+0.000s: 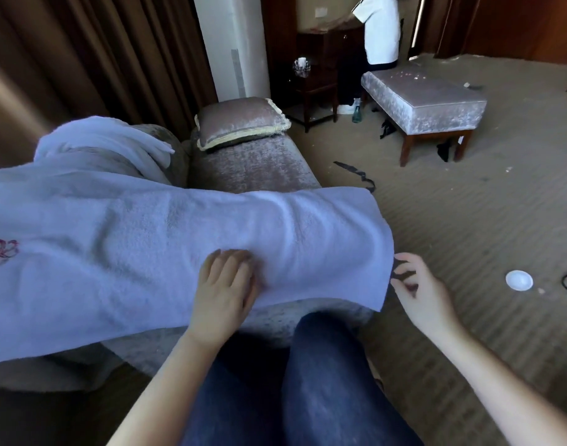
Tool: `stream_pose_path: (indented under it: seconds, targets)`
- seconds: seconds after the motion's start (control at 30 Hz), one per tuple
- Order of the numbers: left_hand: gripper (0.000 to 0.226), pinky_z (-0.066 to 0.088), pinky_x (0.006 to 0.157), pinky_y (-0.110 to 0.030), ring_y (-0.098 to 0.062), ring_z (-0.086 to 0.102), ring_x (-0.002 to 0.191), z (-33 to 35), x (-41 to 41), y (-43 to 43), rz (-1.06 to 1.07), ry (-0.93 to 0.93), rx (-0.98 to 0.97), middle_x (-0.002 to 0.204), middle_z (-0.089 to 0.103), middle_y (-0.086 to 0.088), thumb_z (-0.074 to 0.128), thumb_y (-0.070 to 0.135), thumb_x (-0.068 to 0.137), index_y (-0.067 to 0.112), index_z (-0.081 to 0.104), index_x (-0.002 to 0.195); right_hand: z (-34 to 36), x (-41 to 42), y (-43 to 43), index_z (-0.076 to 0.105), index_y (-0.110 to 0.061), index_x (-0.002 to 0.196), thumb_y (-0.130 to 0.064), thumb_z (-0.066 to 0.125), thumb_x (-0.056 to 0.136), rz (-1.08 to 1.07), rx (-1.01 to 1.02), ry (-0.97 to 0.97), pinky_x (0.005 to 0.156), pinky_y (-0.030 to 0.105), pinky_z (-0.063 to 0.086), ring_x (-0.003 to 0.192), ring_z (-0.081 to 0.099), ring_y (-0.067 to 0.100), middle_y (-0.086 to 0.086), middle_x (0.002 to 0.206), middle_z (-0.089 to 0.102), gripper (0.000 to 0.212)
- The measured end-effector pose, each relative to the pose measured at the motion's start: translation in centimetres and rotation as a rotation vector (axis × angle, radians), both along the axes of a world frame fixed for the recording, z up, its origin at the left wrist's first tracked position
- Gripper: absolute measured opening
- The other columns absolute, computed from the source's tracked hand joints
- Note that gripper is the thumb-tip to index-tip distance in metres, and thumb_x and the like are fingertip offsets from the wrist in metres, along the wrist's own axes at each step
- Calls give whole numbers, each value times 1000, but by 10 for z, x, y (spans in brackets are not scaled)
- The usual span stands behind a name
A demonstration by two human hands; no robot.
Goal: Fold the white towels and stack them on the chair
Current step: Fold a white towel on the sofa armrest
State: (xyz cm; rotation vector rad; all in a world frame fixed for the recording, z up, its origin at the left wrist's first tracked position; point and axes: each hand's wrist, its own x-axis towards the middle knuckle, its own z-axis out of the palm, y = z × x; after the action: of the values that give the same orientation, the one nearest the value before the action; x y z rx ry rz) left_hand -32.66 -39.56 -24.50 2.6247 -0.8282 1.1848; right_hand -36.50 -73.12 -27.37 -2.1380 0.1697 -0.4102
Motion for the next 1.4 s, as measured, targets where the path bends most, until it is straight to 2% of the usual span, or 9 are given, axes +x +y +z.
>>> stream_pose_path:
  seconds: [0.13,0.3,0.43,0.63,0.8,0.93,1.07,1.27,1.4]
  targets:
    - [20,44,96,-51,-31,57,105,-43,-21,19,26,-9,113,113,64,-11,65,6,81,6,68,100,-30,-7,34,62,-11,111,3,64,85,121,-185,-86,71,5,42,75,56,4,-3,105,58,30]
    - [37,36,95,-53,-31,47,98,-89,-38,33,101,-92,279,116,56,-14,50,-2,82,6,52,117,-56,-11,86,61,-19,107,-12,62,88,233,-337,-66,69,37,54,86,63,14,-11,104,59,21]
    - [38,34,89,-51,-32,44,96,-92,-34,44,197,-65,340,118,44,-15,30,0,87,5,48,120,-66,-24,110,62,-20,106,-14,62,88,263,-356,-91,69,30,52,85,62,13,-12,103,60,19]
    - [33,39,75,-44,-29,40,83,-87,-22,51,281,-41,381,103,44,-13,33,1,82,5,49,110,-75,-36,120,63,-20,103,-12,64,86,256,-352,-116,70,21,49,84,61,9,-11,99,61,19]
    - [25,41,62,-41,-29,41,70,-78,-20,57,294,-34,302,83,51,-10,40,-6,79,7,52,97,-76,-38,130,64,-18,101,-21,54,88,286,-414,-188,73,30,56,88,62,10,-10,99,62,17]
    - [25,36,65,-38,-28,44,67,-72,-36,49,188,-11,210,80,53,-11,64,-6,65,4,60,87,-71,-38,139,60,-18,105,-19,79,73,211,-523,-289,78,34,53,92,57,16,-5,103,61,37]
    - [17,36,68,-37,-27,47,73,-46,-56,43,78,-43,81,85,61,-8,55,9,81,10,52,98,-65,-32,152,57,-17,106,-38,81,67,133,-617,-311,89,35,39,96,54,23,-1,106,60,51]
    - [15,37,70,-37,-27,51,78,1,-60,44,79,-92,21,90,64,-7,46,13,92,11,52,105,-37,-9,124,64,-15,87,10,72,49,-63,-555,-395,84,31,36,86,52,21,-4,83,58,47]
    - [19,38,70,-37,-28,50,81,12,-52,80,195,-47,-15,92,61,-9,50,11,87,9,55,105,-22,-2,61,70,-10,91,14,72,51,-152,-548,-441,77,34,34,86,54,26,1,86,66,47]
